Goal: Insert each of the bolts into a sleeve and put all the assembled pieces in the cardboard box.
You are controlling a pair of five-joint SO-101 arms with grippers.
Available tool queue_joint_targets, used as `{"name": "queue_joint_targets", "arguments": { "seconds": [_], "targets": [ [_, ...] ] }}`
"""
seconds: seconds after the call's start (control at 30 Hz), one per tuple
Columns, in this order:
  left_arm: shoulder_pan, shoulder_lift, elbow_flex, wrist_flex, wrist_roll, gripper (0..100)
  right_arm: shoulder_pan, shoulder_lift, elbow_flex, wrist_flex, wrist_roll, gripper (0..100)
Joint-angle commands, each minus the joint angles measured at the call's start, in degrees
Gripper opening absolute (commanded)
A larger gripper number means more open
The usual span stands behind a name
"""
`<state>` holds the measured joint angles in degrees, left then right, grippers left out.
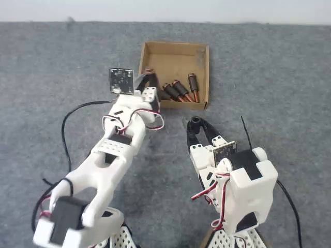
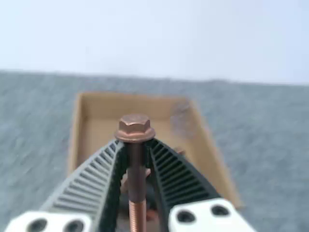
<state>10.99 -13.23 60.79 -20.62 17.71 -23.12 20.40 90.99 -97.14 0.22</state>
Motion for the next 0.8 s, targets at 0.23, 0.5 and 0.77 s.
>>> {"name": "queue_joint_targets", "arguments": {
  "seconds": [0.23,0.5,0.77],
  "targets": [
    [12.4,-19.16,-1.54,13.27,-0.18,1,-0.4,0.13,0.97,-1.45,0.97,0.6],
    [14.86,-22.15,-1.54,17.23,-0.18,1,-0.4,0.13,0.97,-1.45,0.97,0.6],
    [18.81,-22.24,0.66,16.97,0.0,1,-0.48,0.13,0.97,-1.45,0.97,0.6]
  ]
}}
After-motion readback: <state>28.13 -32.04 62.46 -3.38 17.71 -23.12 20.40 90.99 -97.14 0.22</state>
